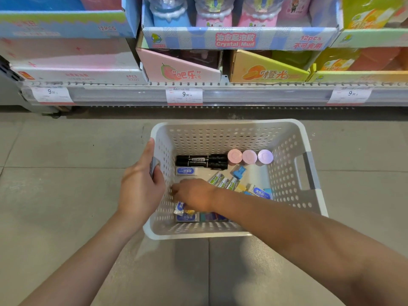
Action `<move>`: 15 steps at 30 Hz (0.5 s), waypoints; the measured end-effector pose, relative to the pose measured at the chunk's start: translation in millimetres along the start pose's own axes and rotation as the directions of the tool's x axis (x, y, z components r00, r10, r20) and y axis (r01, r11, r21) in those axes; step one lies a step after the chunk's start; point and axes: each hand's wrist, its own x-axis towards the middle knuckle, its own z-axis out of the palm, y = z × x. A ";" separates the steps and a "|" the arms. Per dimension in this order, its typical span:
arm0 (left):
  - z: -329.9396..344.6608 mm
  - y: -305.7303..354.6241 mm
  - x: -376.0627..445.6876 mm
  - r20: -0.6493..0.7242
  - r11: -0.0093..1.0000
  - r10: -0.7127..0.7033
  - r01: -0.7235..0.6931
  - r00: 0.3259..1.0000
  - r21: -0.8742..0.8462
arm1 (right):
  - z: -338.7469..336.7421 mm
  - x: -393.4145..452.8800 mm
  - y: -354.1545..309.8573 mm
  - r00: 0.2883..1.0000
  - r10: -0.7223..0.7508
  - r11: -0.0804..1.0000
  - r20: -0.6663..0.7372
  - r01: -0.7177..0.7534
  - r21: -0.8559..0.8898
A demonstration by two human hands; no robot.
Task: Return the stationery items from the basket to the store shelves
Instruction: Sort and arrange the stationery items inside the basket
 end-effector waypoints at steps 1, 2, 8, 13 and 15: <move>0.1 0.0 -0.1 -0.002 1.000 0.001 -0.001 1.000 -0.003 | -0.5 2.0 -0.9 1.000 -0.006 0.999 0.008 0.006 -0.036; -0.1 0.2 -0.4 -0.003 1.000 0.002 -0.002 1.000 -0.005 | -0.5 3.8 -0.9 1.000 -0.009 0.998 0.026 0.011 -0.069; -0.1 -0.8 0.0 -0.007 1.000 0.012 -0.012 1.000 0.000 | -4.5 3.4 -4.5 0.991 -0.064 0.987 0.118 0.080 -0.136; 0.9 0.0 -0.9 -0.011 1.000 0.004 -0.004 1.000 -0.012 | -1.9 -14.6 3.4 0.993 0.014 0.999 -0.113 -0.008 0.051; 0.9 1.1 -1.7 -0.011 1.000 0.004 -0.004 1.000 -0.018 | -1.7 -26.8 9.4 0.936 0.249 0.909 -0.248 -0.137 0.394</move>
